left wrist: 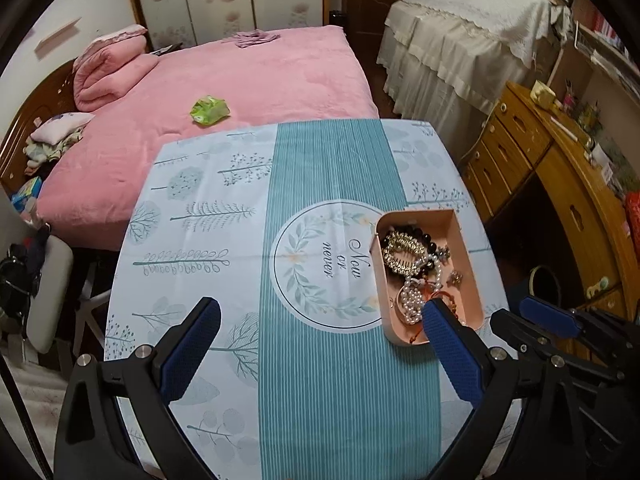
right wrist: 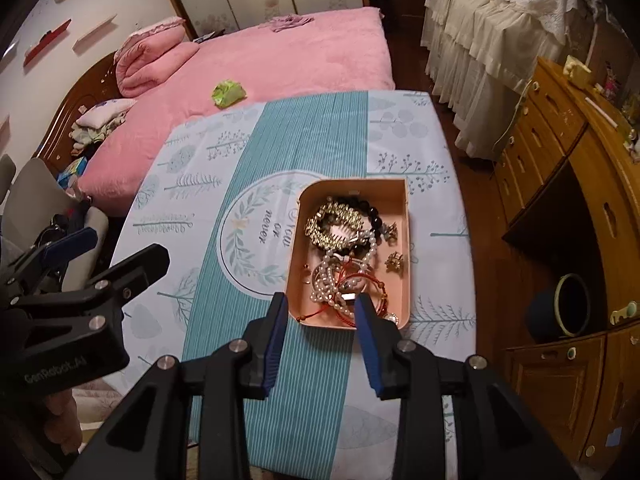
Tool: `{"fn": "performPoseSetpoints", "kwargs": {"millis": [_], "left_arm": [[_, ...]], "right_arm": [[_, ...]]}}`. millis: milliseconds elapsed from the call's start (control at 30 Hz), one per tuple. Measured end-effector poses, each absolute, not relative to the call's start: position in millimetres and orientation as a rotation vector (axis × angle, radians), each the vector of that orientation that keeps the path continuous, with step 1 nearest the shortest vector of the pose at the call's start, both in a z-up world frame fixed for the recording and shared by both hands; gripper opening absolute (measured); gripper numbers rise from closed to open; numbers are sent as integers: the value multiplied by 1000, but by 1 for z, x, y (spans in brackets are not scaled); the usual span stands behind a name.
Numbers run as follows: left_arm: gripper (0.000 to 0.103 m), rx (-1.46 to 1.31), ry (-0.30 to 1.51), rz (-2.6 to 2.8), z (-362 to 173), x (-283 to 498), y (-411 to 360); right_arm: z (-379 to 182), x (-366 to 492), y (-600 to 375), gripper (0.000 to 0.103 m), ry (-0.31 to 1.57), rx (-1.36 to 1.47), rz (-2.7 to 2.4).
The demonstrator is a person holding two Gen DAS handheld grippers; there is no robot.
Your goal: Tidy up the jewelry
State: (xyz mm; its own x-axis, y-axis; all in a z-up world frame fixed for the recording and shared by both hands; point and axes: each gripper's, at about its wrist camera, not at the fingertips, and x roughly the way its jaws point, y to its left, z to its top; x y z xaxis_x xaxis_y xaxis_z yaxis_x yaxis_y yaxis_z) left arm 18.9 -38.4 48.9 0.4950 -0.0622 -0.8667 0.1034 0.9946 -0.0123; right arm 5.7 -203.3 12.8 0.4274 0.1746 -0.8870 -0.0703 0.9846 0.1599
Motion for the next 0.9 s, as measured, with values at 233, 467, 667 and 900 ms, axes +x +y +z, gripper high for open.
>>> {"fn": "performPoseSetpoints", "kwargs": {"millis": [233,467,667,900], "left_arm": [[100,55,1005,-89,64,1,-42],[100,65,993,-86,71,-11,-44],[100,76,977,-86,75,-13,-43],[100,73,983,-85,76,-12,-40]], "right_arm": [[34,-6,-200,35,1065,96,120],[40,-13,-200,37,1056,109,104],[42,-15,-200,37,1053,116,95],[43,-14,-199,37,1051,116,87]]}}
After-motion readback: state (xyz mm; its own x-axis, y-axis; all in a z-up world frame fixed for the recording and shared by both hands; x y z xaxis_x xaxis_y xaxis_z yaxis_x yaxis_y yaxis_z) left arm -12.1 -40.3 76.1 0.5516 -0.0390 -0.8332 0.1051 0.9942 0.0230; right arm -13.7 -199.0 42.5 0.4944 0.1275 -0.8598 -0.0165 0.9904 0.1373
